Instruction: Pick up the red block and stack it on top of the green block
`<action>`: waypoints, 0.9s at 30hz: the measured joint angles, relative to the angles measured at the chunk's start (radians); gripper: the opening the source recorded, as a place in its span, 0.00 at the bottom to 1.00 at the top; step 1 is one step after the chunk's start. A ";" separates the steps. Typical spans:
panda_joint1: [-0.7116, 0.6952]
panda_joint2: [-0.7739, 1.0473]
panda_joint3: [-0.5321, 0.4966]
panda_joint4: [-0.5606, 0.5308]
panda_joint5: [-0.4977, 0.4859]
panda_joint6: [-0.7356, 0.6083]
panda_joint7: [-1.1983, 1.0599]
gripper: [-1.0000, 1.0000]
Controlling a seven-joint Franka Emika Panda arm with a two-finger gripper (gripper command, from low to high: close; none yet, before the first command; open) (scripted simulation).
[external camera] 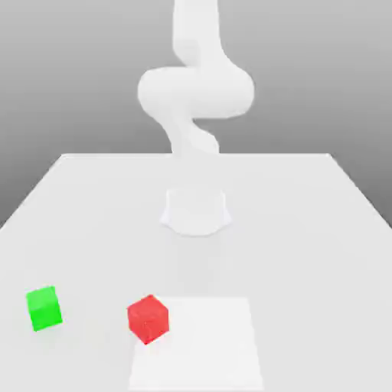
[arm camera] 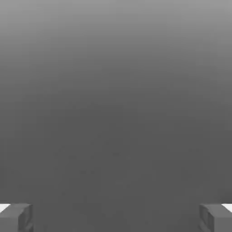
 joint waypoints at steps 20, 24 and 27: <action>0.055 0.739 -0.242 -0.394 0.044 0.433 -0.862 0.50; 0.005 0.886 -0.166 -0.384 0.153 0.548 -0.962 0.50; -0.052 0.976 -0.094 -0.370 0.217 0.623 -1.011 0.00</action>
